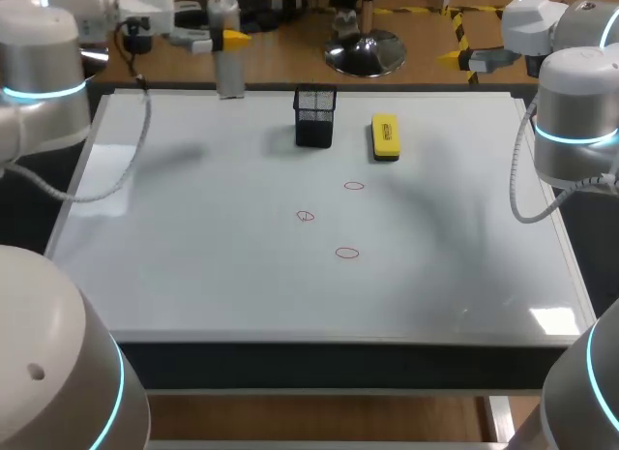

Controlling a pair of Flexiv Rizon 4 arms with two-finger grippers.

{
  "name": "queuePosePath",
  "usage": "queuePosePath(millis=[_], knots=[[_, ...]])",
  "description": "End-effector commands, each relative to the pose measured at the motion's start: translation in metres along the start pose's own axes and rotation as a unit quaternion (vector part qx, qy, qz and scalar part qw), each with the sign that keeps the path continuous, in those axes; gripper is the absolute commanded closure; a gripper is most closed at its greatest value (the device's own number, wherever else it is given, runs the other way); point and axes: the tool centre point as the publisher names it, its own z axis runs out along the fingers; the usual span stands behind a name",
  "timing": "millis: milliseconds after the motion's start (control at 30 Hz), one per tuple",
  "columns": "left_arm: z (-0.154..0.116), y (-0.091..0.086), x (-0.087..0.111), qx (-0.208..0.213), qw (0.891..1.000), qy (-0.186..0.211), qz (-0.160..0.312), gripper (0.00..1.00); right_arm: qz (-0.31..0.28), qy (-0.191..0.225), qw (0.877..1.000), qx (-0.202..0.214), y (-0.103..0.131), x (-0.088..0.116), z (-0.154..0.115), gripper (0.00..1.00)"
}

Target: Pick up the inspection probe, press it on each red-marked spot on the whiteboard one by one, put down the probe, pick up the eraser, and wipe off all the red marks.

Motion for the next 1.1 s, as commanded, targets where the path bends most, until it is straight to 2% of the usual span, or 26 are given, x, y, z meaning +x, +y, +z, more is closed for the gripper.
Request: queuePosePath(millis=[33,200,533,633,1100], knots=[[-0.027,0.011,0.011,0.003,0.999,-0.031,-0.008,1.00,0.000,0.000,1.000,0.000,0.000,0.000,0.000,0.00],[-0.043,0.028,0.012,0.014,0.999,-0.046,-0.024,1.00,0.000,0.000,1.000,0.000,0.000,0.000,0.000,0.00],[-0.071,0.050,0.011,-0.010,0.996,-0.078,-0.033,1.00,0.000,0.000,1.000,0.000,0.000,0.000,0.000,0.00],[-0.075,0.053,0.012,-0.022,0.995,-0.086,-0.036,1.00,0.000,0.000,1.000,0.000,0.000,0.000,0.000,0.00],[-0.077,0.054,0.012,-0.022,0.995,-0.087,-0.037,1.00,0.000,0.000,1.000,0.000,0.000,0.000,0.000,0.00]])
